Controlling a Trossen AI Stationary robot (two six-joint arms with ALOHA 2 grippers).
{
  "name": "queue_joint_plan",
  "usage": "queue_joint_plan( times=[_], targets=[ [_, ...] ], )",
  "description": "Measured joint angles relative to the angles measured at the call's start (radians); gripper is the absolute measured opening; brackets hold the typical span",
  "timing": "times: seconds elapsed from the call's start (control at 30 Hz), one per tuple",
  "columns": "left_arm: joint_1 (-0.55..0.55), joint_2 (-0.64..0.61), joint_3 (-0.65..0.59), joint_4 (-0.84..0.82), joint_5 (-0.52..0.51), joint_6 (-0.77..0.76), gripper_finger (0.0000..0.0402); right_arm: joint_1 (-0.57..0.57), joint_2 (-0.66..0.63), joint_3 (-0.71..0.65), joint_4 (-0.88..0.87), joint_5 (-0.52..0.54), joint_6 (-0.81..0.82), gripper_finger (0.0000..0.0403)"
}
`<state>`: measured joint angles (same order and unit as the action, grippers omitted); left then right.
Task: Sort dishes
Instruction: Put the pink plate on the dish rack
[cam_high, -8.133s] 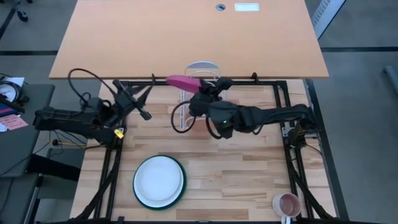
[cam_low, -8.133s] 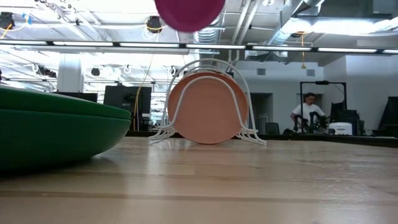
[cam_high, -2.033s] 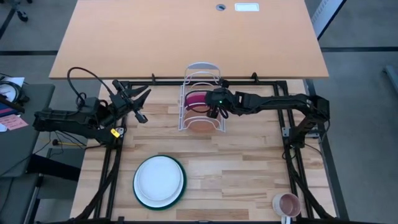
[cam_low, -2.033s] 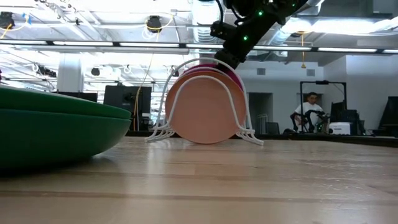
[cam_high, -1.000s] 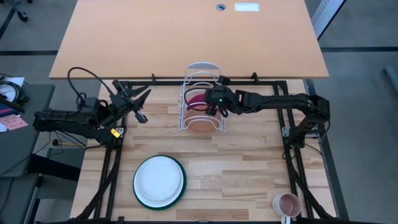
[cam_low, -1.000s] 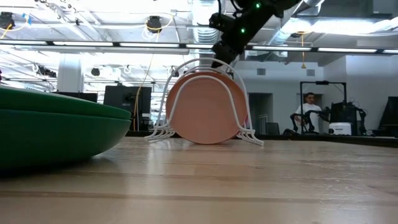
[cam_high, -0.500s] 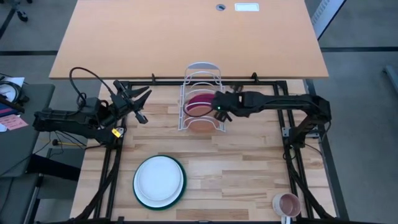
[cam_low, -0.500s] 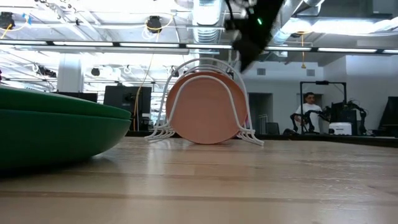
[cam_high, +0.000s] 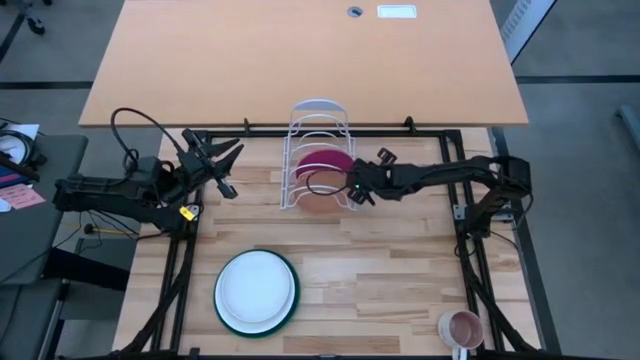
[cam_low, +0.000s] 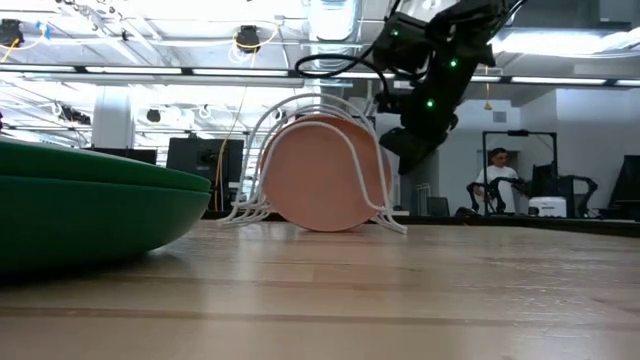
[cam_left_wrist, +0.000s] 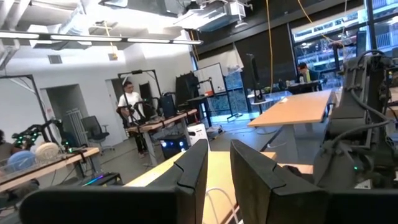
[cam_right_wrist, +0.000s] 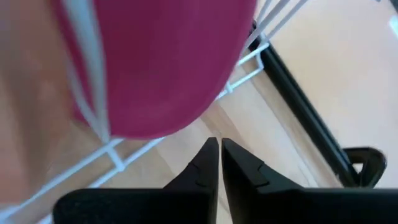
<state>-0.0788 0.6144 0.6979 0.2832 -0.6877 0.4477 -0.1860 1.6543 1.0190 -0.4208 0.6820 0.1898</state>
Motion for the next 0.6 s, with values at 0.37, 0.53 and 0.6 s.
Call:
queue_joint_plan(
  times=[0.37, 0.53, 0.6],
  targets=[
    [0.0, 0.0, 0.0, 0.0, 0.0, 0.0, 0.0065, 0.005, 0.0, 0.001, 0.093, -0.005, -0.066, 0.0004],
    [0.0, 0.0, 0.0, -0.001, 0.0, 0.0, 0.0065, 0.01, 0.0, 0.02, 0.095, -0.007, -0.089, 0.0004],
    [0.0, 0.0, 0.0, -0.002, 0.0, 0.0, 0.0065, 0.015, 0.0, 0.032, 0.093, -0.007, -0.093, 0.0004]
  ],
)
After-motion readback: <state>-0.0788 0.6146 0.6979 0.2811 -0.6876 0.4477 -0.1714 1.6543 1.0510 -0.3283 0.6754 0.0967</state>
